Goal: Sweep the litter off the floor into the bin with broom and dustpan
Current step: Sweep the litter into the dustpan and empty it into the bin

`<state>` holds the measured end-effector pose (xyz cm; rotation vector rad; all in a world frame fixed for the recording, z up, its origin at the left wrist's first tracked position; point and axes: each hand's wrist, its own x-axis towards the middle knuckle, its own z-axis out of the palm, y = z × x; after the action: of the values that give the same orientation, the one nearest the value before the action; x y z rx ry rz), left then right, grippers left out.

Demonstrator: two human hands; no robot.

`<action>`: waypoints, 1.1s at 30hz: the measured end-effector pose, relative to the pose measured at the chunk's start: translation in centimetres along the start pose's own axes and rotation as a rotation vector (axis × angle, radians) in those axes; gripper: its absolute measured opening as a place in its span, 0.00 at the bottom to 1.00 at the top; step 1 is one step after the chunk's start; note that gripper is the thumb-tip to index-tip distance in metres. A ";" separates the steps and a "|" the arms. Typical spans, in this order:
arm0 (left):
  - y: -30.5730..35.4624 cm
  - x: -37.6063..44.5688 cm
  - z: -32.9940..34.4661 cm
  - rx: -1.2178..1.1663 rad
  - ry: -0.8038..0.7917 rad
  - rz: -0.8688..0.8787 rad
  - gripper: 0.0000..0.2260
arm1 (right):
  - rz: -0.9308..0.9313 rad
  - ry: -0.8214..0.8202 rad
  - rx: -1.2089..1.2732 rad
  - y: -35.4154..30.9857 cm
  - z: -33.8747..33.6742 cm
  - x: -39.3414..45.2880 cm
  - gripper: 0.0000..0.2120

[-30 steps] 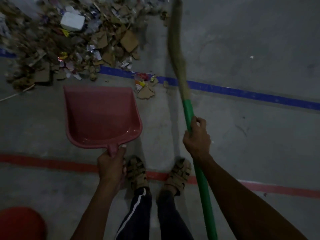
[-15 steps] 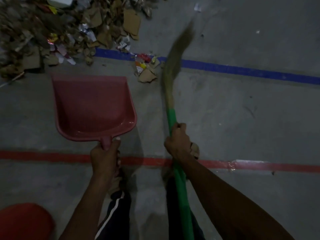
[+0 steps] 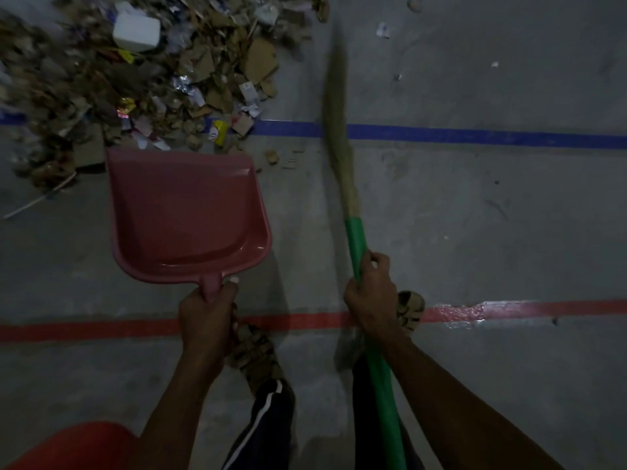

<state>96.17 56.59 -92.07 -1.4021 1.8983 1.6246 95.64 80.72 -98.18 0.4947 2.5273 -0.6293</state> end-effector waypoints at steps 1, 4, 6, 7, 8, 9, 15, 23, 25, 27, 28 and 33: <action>0.1 0.1 0.0 -0.002 -0.005 0.003 0.15 | 0.056 -0.022 0.000 0.3 0.0 -0.1 0.19; 0.0 0.3 0.0 -0.004 -0.014 0.008 0.15 | 0.149 -0.123 -0.035 -0.1 0.6 -0.1 0.13; -0.1 0.2 0.1 -0.016 -0.012 0.005 0.14 | 0.117 -0.190 -0.049 -1.7 1.7 0.0 0.12; -0.2 0.2 0.1 -0.025 -0.009 0.002 0.14 | 0.087 -0.211 -0.043 -2.7 2.3 0.1 0.12; -0.3 0.1 0.1 -0.031 -0.003 -0.002 0.14 | 0.055 -0.225 -0.036 -4.0 2.9 0.2 0.14; -0.5 0.1 0.0 -0.037 0.007 -0.009 0.14 | 0.025 -0.233 -0.027 -5.3 3.3 0.6 0.16; -1.6 -0.3 -0.1 -0.063 0.072 -0.044 0.16 | -0.167 -0.149 0.073 -10.1 3.5 3.4 0.24; -1.1 -1.2 2.4 -0.114 0.125 -0.066 0.16 | -0.174 -0.107 -0.066 -0.5 -2.0 2.7 0.22; -1.0 -1.7 3.3 -0.125 0.137 -0.075 0.16 | -0.223 -0.150 -0.100 2.6 -3.1 2.3 0.21; -1.2 -2.2 3.9 -0.135 0.143 -0.090 0.15 | -0.314 -0.159 -0.110 5.4 -3.7 1.9 0.21; -1.3 -2.6 4.2 -0.143 0.150 -0.100 0.15 | -0.362 -0.163 -0.123 6.4 -4.1 1.9 0.22; -2.5 -3.9 5.6 -0.155 0.201 -0.120 0.12 | -0.547 -0.271 -0.251 8.3 -5.5 4.1 0.26</action>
<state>98.02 63.57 -92.57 -1.7670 1.7818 1.6577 94.00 91.29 -98.92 -0.3638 2.4246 -0.5094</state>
